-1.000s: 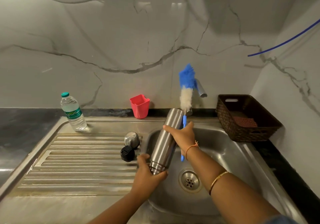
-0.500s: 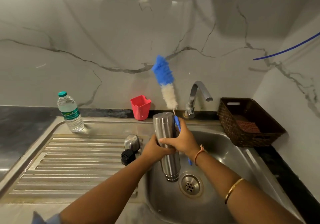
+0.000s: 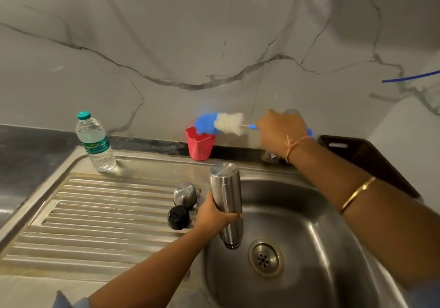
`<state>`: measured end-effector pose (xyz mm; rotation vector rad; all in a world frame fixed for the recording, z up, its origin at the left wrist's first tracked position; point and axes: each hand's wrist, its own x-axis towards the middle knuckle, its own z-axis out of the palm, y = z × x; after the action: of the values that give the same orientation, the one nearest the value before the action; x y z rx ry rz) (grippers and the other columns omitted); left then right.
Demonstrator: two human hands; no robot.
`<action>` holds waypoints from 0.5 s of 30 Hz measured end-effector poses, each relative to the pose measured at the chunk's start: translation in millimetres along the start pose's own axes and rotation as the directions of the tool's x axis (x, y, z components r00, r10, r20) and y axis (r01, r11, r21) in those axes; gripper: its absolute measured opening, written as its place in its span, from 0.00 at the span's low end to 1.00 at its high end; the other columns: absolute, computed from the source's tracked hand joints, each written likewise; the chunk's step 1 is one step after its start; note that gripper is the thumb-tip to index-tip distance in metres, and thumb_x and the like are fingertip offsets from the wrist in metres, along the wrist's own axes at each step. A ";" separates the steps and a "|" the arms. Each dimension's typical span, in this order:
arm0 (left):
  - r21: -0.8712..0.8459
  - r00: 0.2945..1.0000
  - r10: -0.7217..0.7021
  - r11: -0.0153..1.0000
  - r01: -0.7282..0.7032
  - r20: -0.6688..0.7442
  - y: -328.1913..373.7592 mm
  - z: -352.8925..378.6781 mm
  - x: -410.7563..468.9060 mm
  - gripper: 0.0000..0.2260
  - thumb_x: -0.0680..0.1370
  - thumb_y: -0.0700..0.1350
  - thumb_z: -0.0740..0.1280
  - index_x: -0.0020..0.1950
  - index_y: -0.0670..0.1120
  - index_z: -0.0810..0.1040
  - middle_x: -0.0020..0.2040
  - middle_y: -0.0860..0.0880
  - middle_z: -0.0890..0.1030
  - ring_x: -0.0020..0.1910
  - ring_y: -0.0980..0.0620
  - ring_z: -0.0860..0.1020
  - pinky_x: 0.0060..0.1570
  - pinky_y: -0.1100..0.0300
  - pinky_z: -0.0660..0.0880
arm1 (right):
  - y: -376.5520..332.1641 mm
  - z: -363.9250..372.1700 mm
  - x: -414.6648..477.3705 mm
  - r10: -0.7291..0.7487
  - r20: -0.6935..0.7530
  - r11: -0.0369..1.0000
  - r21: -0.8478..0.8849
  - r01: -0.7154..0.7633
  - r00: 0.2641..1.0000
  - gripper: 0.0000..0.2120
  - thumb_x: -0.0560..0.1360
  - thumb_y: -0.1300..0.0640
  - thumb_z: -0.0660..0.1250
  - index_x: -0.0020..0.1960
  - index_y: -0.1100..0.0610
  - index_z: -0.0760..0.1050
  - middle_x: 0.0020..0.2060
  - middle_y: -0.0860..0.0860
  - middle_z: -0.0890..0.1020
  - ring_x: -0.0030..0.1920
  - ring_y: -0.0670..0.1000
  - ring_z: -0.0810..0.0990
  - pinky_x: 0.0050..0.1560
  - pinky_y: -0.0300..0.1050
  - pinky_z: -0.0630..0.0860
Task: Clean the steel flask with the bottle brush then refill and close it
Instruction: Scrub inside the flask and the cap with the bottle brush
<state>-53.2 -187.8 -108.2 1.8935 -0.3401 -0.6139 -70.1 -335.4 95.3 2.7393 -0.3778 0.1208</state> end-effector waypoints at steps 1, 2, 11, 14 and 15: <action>0.016 1.000 0.003 1.000 -0.003 -0.007 -1.8 0.0 2.3 0.34 0.62 0.47 0.80 0.62 0.52 0.65 0.56 0.52 0.76 0.55 0.52 0.75 0.57 0.54 0.75 | -2.1 -9.2 7.2 -0.044 -0.015 0.996 -0.085 0.042 0.999 0.13 0.77 0.61 0.57 0.59 0.58 0.75 0.52 0.56 0.75 0.48 0.59 0.79 0.43 0.46 0.68; 0.030 1.000 0.007 1.000 -0.007 -0.014 -2.6 -0.2 4.0 0.33 0.62 0.47 0.80 0.61 0.52 0.66 0.55 0.53 0.76 0.55 0.52 0.75 0.56 0.55 0.75 | -5.0 -16.6 14.2 -0.084 -0.022 0.986 -0.149 0.080 0.996 0.13 0.78 0.62 0.56 0.59 0.59 0.74 0.53 0.56 0.75 0.50 0.59 0.79 0.41 0.45 0.66; 0.008 1.000 0.014 1.000 -0.014 -0.028 -13.0 -3.7 10.3 0.35 0.62 0.47 0.80 0.63 0.52 0.67 0.54 0.54 0.77 0.55 0.53 0.76 0.53 0.58 0.75 | -43.7 -28.9 52.8 -0.202 -0.056 0.911 -0.378 0.167 0.978 0.11 0.79 0.60 0.57 0.57 0.61 0.73 0.52 0.57 0.75 0.50 0.56 0.77 0.45 0.48 0.64; 0.029 1.000 0.007 1.000 -0.006 -0.029 -13.8 -4.7 8.6 0.35 0.61 0.47 0.81 0.63 0.52 0.67 0.55 0.53 0.78 0.56 0.51 0.76 0.56 0.53 0.76 | -34.5 -33.5 49.4 -0.114 -0.067 0.946 -0.311 0.088 0.991 0.10 0.78 0.62 0.57 0.56 0.60 0.75 0.47 0.56 0.74 0.49 0.56 0.77 0.45 0.48 0.64; 0.032 1.000 0.003 0.999 -0.002 -0.028 -13.5 -4.5 7.7 0.35 0.61 0.48 0.81 0.63 0.52 0.67 0.55 0.52 0.78 0.56 0.51 0.77 0.57 0.52 0.76 | -29.3 -37.4 46.5 -0.083 -0.076 0.956 -0.289 0.058 0.994 0.09 0.78 0.62 0.58 0.55 0.60 0.75 0.44 0.55 0.72 0.48 0.56 0.77 0.44 0.48 0.64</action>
<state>-44.9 -182.8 -121.2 1.9301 -0.3360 -0.5827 -18.5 -306.6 125.9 2.4478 -0.2503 0.1539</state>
